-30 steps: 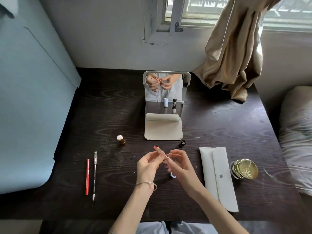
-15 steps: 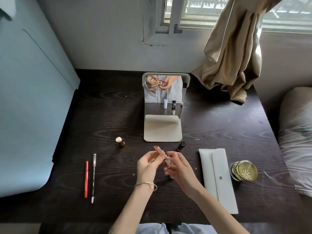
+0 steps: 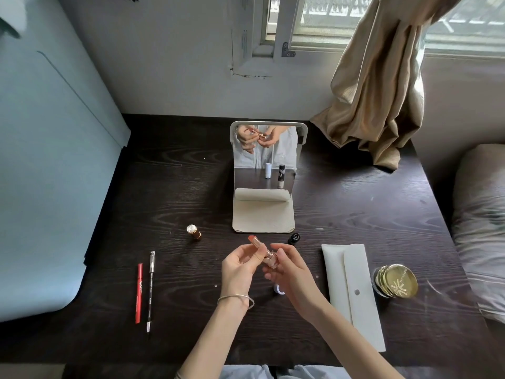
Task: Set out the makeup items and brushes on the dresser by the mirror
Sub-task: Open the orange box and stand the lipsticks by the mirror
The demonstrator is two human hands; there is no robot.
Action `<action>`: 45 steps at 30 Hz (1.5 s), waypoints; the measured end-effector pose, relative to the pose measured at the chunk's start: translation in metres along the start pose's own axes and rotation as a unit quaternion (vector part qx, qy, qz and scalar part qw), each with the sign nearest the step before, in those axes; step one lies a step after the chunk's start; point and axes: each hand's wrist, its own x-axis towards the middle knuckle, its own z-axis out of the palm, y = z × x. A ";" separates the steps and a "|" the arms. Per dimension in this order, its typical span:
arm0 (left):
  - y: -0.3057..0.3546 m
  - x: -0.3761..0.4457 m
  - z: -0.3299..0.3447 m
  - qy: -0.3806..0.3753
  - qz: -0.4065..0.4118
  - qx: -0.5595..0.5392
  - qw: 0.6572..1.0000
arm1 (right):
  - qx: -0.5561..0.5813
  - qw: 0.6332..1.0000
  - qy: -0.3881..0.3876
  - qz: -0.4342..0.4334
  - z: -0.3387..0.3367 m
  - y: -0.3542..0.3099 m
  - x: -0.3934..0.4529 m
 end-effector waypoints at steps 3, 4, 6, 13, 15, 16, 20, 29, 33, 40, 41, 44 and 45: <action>0.000 0.001 0.002 0.003 -0.004 0.002 1.000 | -0.017 1.000 0.004 -0.005 -0.001 0.000 0.000; 0.000 0.001 0.002 0.002 -0.003 0.003 1.000 | -0.015 1.000 0.003 -0.002 -0.001 0.000 0.001; 0.000 0.001 0.003 -0.002 0.000 0.003 1.000 | -0.009 1.000 0.003 0.007 0.000 -0.001 0.002; 0.001 0.006 0.003 0.005 -0.006 0.005 1.000 | 0.026 1.000 -0.005 0.016 -0.002 -0.003 0.003; 0.002 0.006 0.003 0.009 -0.010 0.003 1.000 | 0.010 1.000 -0.001 0.006 -0.003 -0.003 0.003; 0.001 0.007 0.003 0.011 -0.012 0.005 1.000 | 0.010 1.000 0.001 0.008 -0.004 -0.003 0.003; 0.002 0.010 0.005 0.009 -0.010 0.010 1.000 | -0.028 0.999 0.013 0.012 -0.007 -0.003 0.006; 0.004 0.015 0.013 -0.001 0.046 0.088 0.995 | -0.171 0.984 -0.022 -0.054 -0.019 -0.015 0.010; 0.010 0.023 0.023 -0.036 0.072 0.117 0.990 | -0.193 0.978 -0.049 -0.068 -0.030 -0.027 0.020; 0.008 0.048 0.044 -0.088 0.108 0.218 0.966 | -0.313 0.935 0.017 -0.165 -0.053 -0.043 0.053; 0.006 0.052 0.046 -0.097 0.100 0.219 0.966 | -0.319 0.930 0.056 -0.176 -0.060 -0.043 0.063; 0.000 0.063 0.047 -0.078 0.066 0.220 0.970 | -0.335 0.911 0.172 -0.166 -0.077 -0.042 0.097; -0.003 0.067 0.046 -0.069 0.054 0.226 0.970 | -0.330 0.909 0.201 -0.157 -0.083 -0.040 0.109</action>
